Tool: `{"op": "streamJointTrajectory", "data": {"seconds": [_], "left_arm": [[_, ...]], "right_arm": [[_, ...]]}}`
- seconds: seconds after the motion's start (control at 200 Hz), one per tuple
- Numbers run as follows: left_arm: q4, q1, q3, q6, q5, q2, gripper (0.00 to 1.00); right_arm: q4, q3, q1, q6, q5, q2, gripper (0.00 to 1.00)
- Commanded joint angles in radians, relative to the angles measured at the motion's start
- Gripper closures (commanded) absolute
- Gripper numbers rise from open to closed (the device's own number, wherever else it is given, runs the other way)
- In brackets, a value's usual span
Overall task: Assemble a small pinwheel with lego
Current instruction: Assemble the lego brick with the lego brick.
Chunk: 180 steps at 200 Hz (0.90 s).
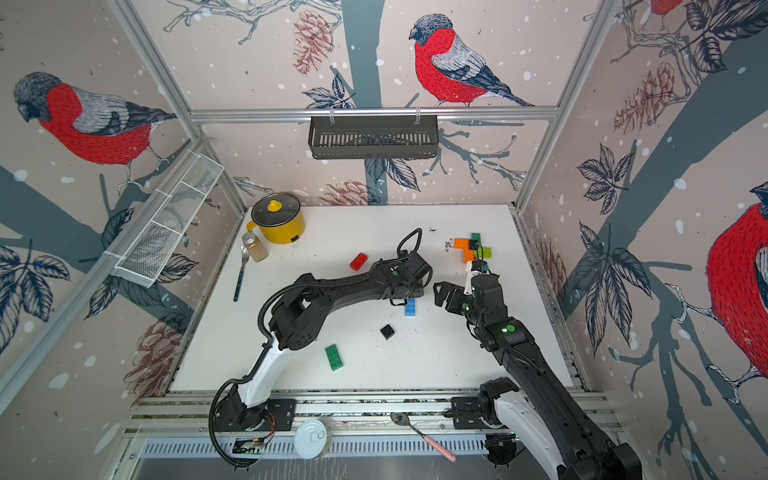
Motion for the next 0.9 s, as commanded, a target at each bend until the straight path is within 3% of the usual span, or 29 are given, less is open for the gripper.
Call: {"op": "streamJointTrajectory", "data": {"seconds": [0.0, 0.705, 0.895], "left_arm": [[-0.092, -0.004, -0.001, -0.035, -0.018, -0.003, 0.59], [-0.081, -0.006, -0.027, -0.044, -0.009, -0.018, 0.53], [-0.089, -0.001, 0.030, -0.016, 0.008, -0.028, 0.50]], "right_arm": [[0.012, -0.005, 0.001, -0.006, -0.019, -0.004, 0.00], [0.028, -0.016, 0.003, -0.015, -0.047, 0.008, 0.00], [0.023, -0.011, 0.001, -0.021, -0.039, 0.005, 0.00]]}}
